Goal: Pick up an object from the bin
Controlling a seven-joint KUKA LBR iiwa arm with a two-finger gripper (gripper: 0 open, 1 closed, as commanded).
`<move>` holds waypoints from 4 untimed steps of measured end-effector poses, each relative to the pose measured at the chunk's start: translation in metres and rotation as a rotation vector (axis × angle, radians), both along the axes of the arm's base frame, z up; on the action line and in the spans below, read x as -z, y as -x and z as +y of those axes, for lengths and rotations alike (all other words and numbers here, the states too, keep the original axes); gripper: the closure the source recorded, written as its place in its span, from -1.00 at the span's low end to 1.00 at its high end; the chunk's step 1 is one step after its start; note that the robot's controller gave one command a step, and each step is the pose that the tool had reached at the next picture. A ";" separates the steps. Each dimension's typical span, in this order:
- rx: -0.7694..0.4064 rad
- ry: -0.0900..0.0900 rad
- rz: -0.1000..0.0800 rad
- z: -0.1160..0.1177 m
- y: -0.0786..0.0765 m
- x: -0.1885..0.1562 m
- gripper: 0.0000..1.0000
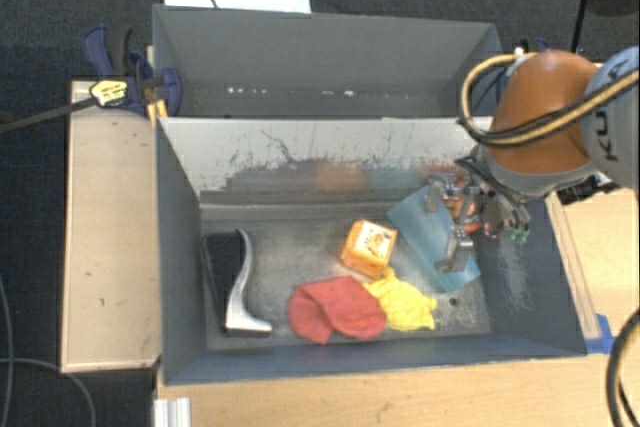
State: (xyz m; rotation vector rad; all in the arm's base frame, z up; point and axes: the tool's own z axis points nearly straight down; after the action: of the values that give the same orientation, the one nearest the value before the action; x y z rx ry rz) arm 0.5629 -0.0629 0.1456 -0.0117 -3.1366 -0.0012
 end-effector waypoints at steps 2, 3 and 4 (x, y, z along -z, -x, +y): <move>0.033 0.002 -0.019 0.032 -0.006 0.030 -1.00; 0.034 -0.004 -0.017 0.043 -0.005 0.036 -1.00; 0.056 0.001 -0.010 0.091 0.016 0.065 -1.00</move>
Offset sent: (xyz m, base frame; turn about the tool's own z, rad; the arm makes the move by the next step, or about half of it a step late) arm 0.0026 0.0607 -0.0636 0.0509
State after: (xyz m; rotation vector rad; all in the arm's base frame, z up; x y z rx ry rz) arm 0.5470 0.0280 0.0802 -0.1001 -3.1448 -0.0001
